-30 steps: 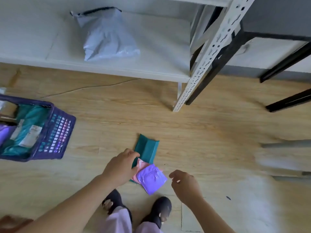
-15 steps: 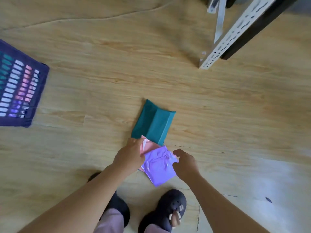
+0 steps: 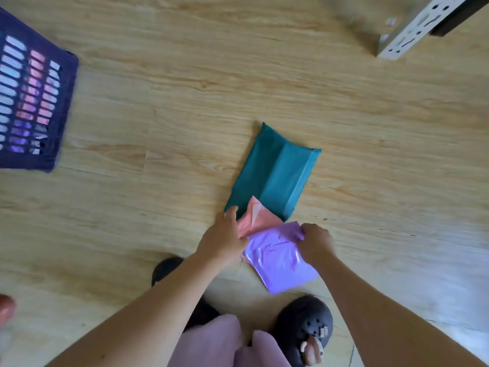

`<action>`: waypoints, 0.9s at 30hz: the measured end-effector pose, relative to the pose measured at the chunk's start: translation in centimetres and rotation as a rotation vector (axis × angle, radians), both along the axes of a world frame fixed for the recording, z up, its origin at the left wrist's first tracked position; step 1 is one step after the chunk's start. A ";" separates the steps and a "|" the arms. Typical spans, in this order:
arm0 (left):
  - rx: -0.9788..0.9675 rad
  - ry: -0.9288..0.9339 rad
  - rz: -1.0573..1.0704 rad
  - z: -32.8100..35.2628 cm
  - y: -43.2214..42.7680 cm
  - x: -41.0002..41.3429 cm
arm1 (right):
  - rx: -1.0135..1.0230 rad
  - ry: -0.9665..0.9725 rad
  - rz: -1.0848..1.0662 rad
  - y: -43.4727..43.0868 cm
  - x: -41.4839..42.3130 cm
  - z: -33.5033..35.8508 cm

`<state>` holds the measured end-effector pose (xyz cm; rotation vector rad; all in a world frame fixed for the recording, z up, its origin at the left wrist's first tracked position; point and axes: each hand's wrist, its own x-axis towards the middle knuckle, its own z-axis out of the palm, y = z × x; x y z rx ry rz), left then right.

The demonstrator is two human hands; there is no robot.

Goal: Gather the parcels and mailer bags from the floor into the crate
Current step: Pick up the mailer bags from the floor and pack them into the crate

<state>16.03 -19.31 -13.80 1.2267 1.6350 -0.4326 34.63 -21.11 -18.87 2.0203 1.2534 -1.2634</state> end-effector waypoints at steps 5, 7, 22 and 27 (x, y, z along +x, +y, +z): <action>-0.025 -0.025 0.227 2.5 -0.9 -1.2 | 0.053 0.022 0.055 -0.5 -1.4 4.7; -0.015 -0.021 0.376 4.8 -0.7 -1.2 | 0.091 0.001 0.090 -0.2 -1.8 7.7; -0.286 -0.425 1.507 32.2 7.1 -5.6 | 0.664 0.170 0.243 6.6 -6.5 36.7; -0.080 -0.462 1.334 41.3 8.0 -7.9 | 0.709 0.212 0.344 7.6 -8.1 46.3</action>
